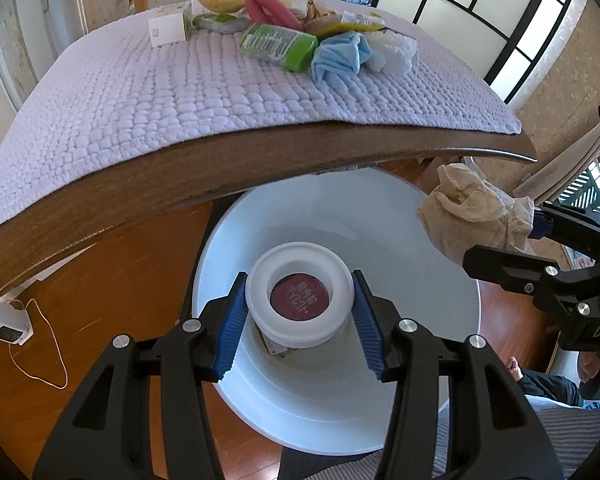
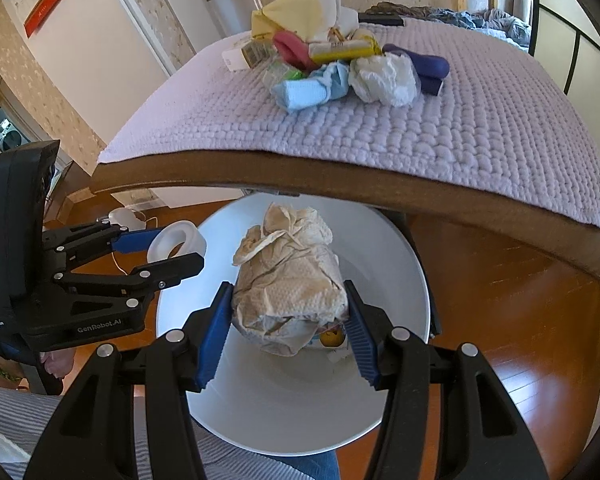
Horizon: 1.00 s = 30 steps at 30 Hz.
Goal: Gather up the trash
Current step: 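Carry the tape roll and crumpled paper in both grippers over the white bin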
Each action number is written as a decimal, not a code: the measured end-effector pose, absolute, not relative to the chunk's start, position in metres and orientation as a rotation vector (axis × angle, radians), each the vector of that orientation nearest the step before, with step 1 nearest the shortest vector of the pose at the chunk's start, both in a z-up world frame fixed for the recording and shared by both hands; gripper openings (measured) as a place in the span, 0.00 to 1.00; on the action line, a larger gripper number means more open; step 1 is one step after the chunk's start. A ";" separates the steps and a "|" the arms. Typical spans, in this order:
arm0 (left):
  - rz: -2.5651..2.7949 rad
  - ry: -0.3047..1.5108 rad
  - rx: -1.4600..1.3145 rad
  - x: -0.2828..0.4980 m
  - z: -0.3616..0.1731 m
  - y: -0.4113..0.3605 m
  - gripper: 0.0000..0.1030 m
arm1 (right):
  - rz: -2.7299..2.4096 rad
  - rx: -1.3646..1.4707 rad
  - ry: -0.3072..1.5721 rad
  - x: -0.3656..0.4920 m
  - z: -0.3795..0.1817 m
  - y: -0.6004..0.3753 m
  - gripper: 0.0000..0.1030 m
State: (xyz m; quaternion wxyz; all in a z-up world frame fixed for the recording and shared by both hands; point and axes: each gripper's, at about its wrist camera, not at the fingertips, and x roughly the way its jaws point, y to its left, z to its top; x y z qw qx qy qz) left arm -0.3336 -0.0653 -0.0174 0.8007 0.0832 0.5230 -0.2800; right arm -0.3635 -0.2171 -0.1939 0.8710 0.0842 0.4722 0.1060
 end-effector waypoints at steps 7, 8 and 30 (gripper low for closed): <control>-0.601 1.139 0.191 -0.334 -0.025 -0.064 0.50 | 0.222 0.170 1.010 -0.364 -0.201 -0.214 0.52; -0.600 1.142 0.193 -0.334 -0.026 -0.064 0.50 | 0.222 0.169 1.012 -0.363 -0.202 -0.214 0.52; -0.585 1.195 0.242 -0.332 -0.052 -0.076 0.50 | 0.180 0.171 1.080 -0.338 -0.231 -0.200 0.52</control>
